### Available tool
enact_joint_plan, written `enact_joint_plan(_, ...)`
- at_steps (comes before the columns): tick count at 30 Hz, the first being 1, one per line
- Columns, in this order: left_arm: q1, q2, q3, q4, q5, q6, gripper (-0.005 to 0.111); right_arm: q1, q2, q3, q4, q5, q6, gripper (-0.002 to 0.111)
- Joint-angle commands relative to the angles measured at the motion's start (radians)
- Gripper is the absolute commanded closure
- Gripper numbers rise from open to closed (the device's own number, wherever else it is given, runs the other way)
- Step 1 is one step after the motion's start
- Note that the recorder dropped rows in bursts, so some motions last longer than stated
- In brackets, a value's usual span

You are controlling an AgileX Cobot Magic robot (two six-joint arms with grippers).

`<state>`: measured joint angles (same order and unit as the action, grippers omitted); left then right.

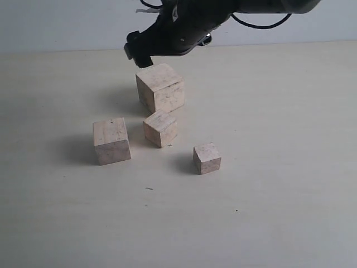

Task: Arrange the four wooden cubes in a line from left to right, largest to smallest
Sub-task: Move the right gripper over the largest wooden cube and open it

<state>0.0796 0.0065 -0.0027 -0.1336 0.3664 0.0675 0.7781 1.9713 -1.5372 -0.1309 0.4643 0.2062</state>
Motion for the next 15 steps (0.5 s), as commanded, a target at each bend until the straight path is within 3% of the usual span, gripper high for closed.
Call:
enact_joint_plan(1,0.000,-0.006,0.003,-0.001,-0.011,-0.009,0.107,-0.042,0.040,-0.043,0.113,0.011,-0.029,0.017)
enact_joint_plan(6,0.000,-0.006,0.003,-0.001,-0.011,-0.009,0.107,-0.045,0.094,-0.091,0.183,0.010,-0.182,0.017)
enact_joint_plan(15,0.000,-0.006,0.003,-0.001,-0.011,-0.009,0.107,-0.048,0.203,-0.181,0.178,0.012,-0.180,0.017)
